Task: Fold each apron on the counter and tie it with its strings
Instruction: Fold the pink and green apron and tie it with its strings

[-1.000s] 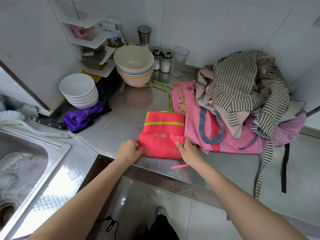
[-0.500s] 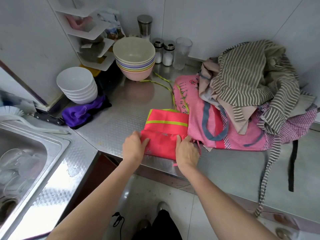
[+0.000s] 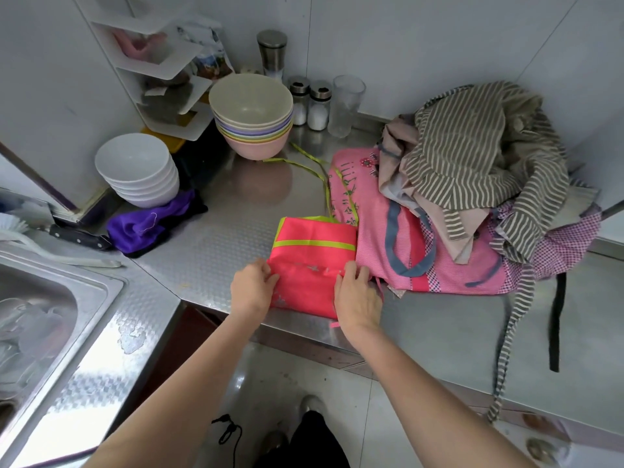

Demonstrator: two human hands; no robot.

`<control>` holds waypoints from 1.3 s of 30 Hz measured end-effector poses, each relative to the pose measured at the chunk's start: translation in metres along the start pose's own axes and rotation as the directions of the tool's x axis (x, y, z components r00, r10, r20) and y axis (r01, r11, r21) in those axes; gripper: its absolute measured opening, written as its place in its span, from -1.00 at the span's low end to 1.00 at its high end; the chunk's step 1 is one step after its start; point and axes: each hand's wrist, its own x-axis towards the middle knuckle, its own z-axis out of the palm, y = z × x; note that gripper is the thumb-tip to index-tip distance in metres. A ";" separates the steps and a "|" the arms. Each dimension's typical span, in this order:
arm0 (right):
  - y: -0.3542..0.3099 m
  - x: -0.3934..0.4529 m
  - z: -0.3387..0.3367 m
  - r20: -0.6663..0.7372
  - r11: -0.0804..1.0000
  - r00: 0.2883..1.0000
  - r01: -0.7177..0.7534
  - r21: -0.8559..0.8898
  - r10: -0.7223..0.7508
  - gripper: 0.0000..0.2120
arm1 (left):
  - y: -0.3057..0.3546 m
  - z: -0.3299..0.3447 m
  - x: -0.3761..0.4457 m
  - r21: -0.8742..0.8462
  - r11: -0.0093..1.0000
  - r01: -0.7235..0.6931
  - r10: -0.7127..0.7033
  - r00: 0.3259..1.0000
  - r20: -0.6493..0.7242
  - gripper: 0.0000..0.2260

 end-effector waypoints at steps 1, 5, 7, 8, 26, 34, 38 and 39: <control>-0.001 0.001 -0.004 0.024 1.000 1.000 0.005 0.012 -0.005 -0.64 | 0.000 -0.001 -0.001 -0.015 1.000 -0.021 0.020 1.000 -0.014 -0.63; -0.004 0.002 -0.017 0.196 1.000 0.980 -0.028 -0.007 0.029 -0.64 | -0.005 -0.003 0.002 -0.032 0.999 0.025 -0.026 0.999 -0.022 -0.68; 0.000 -0.002 -0.016 0.185 0.999 0.982 0.035 -0.031 -0.029 -0.56 | -0.005 -0.003 0.001 -0.025 0.999 0.024 -0.024 1.000 -0.011 -0.77; 0.003 -0.007 -0.013 0.111 0.991 0.988 0.116 -0.070 -0.108 -0.53 | -0.005 -0.003 0.001 0.006 1.000 -0.003 0.003 1.000 -0.003 -0.86; 0.029 0.001 -0.048 0.436 0.880 0.772 0.338 0.334 -0.463 -0.51 | -0.020 -0.043 0.013 0.170 0.879 -0.445 0.280 0.771 0.572 -0.49; 0.015 0.021 -0.034 0.383 0.840 0.924 -0.212 0.500 0.005 -0.73 | -0.016 -0.046 0.001 -0.497 0.776 0.388 -0.004 0.791 0.612 -0.68; 0.007 0.023 -0.027 0.379 0.817 0.916 -0.314 0.484 0.128 -0.61 | 0.004 -0.029 0.003 -0.440 0.846 0.302 -0.109 0.905 0.411 -0.80; 0.006 0.023 -0.027 0.371 0.824 0.917 -0.321 0.467 0.146 -0.59 | 0.005 -0.022 0.005 -0.262 0.951 0.167 -0.073 0.940 0.334 -0.77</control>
